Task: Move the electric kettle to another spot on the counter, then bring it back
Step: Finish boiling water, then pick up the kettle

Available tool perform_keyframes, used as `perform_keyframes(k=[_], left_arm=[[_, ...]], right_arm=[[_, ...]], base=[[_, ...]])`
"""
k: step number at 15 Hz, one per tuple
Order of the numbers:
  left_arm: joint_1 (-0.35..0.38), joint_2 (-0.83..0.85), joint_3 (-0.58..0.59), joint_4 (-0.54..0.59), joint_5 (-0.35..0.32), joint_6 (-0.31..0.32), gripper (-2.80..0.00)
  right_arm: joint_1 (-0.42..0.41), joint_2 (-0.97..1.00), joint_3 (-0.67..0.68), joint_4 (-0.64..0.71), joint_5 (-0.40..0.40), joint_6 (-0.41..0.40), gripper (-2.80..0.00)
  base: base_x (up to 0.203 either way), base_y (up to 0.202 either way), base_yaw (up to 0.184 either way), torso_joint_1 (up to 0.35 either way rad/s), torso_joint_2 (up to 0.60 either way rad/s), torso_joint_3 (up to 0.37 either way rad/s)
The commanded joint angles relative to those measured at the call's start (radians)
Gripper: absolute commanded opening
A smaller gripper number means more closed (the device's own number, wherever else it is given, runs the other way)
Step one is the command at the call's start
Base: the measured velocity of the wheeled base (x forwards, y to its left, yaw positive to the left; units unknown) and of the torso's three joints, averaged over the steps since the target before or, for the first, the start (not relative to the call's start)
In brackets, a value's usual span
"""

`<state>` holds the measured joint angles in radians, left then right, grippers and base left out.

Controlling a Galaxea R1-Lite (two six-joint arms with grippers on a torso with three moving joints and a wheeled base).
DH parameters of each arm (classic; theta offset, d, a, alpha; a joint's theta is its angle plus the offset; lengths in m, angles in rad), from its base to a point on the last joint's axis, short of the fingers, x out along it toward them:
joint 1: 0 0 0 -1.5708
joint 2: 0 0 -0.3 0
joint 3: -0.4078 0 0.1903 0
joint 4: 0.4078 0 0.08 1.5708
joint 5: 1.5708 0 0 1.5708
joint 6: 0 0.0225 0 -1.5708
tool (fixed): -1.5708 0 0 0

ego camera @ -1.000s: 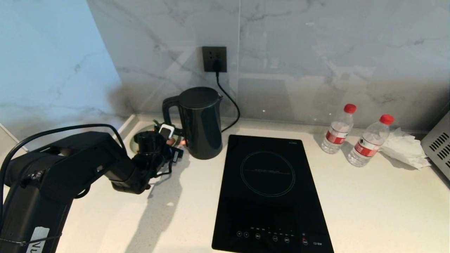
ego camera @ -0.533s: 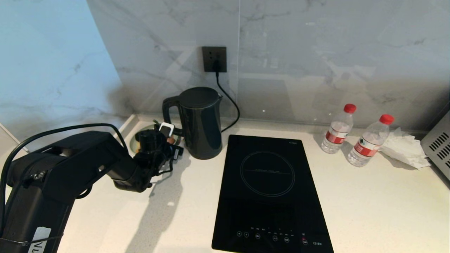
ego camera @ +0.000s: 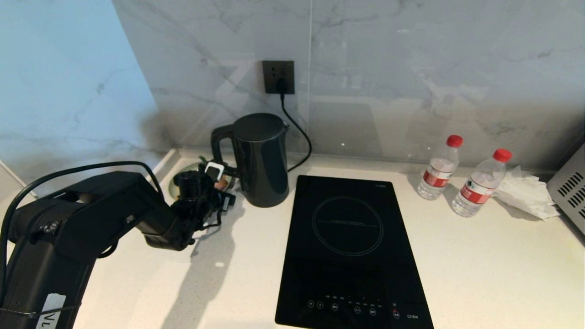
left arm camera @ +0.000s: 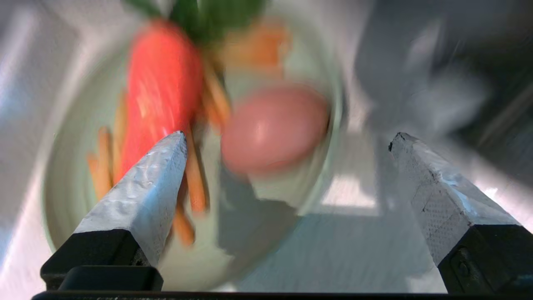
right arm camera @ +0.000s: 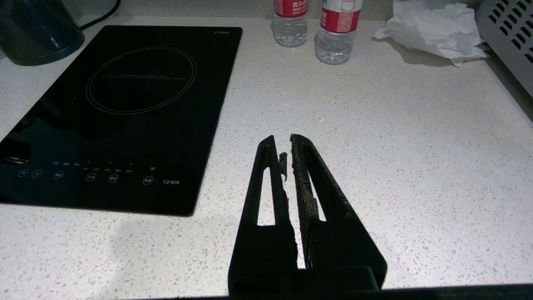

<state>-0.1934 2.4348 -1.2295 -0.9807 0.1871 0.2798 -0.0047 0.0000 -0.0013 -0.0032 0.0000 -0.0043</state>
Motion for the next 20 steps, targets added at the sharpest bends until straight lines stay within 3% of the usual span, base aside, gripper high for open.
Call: perform_keyframes(k=[1,5,8,10,18,19,20], left_arm=[[0.025,-0.01,0.014,0.009,-0.024,0.003,0.0],[0.111,-0.088,0.026,0.065,-0.124,-0.004,0.0],[0.126,-0.161,0.066,0.154,-0.222,-0.021,0.0],[0.115,-0.18,0.072,0.211,-0.233,-0.054,0.0],[0.056,-0.26,0.112,0.216,-0.257,-0.089,0.0],[0.061,-0.283,0.118,0.219,-0.259,-0.088,-2.8],[0.074,-0.298,0.124,0.221,-0.263,-0.088,-2.8]], right_arm=[[0.0,0.0,0.0,0.0,0.0,-0.001,-2.8],[0.0,0.0,0.0,0.0,0.0,-0.001,-2.8],[0.0,0.0,0.0,0.0,0.0,0.0,-2.8],[0.0,0.0,0.0,0.0,0.0,0.0,-2.8],[0.0,0.0,0.001,0.0,0.0,0.0,-2.8],[0.0,0.0,0.0,0.0,0.0,0.0,-2.8],[0.0,0.0,0.0,0.0,0.0,-0.001,-2.8]], base=[[0.0,0.0,0.0,0.0,0.0,0.0],[0.0,0.0,0.0,0.0,0.0,0.0],[0.0,0.0,0.0,0.0,0.0,0.0],[0.0,0.0,0.0,0.0,0.0,0.0],[0.0,0.0,0.0,0.0,0.0,0.0],[0.0,0.0,0.0,0.0,0.0,0.0],[0.0,0.0,0.0,0.0,0.0,0.0]])
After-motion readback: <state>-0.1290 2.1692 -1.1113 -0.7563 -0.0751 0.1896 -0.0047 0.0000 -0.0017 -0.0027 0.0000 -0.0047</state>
